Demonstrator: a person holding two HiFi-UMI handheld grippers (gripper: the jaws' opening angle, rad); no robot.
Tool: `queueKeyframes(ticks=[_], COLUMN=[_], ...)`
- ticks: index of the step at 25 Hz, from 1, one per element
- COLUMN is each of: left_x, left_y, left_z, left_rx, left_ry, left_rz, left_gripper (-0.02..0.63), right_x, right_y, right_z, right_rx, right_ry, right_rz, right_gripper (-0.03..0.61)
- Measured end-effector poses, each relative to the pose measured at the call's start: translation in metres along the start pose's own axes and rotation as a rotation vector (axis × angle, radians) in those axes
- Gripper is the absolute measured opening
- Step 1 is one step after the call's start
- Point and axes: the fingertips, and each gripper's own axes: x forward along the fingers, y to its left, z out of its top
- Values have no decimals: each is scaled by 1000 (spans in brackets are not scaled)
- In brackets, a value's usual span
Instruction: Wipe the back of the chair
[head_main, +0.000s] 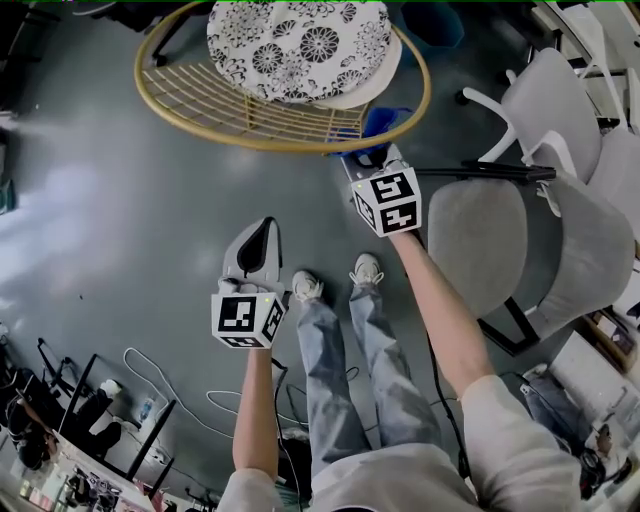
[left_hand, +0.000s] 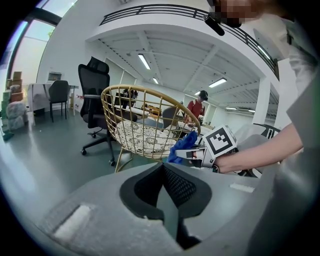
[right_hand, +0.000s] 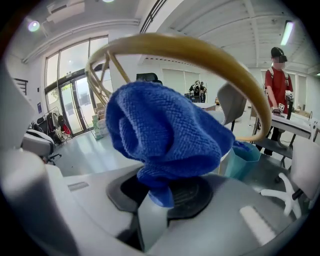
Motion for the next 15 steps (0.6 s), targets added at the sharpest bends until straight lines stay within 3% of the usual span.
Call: queueKeyframes(ticks=[7,15], left_x=[8,5], left_y=[3,7], left_z=[-3,-2], left_rx=[-3,0], left_ry=[13,13], left_rz=[-1,5], left_gripper=[2,2], right_x=[26,36], right_y=[-14,-19], right_z=[-23,-33], right_rx=[48,22], right_ry=[47,82], right_rz=[-19,-22], right_gripper=[95,95])
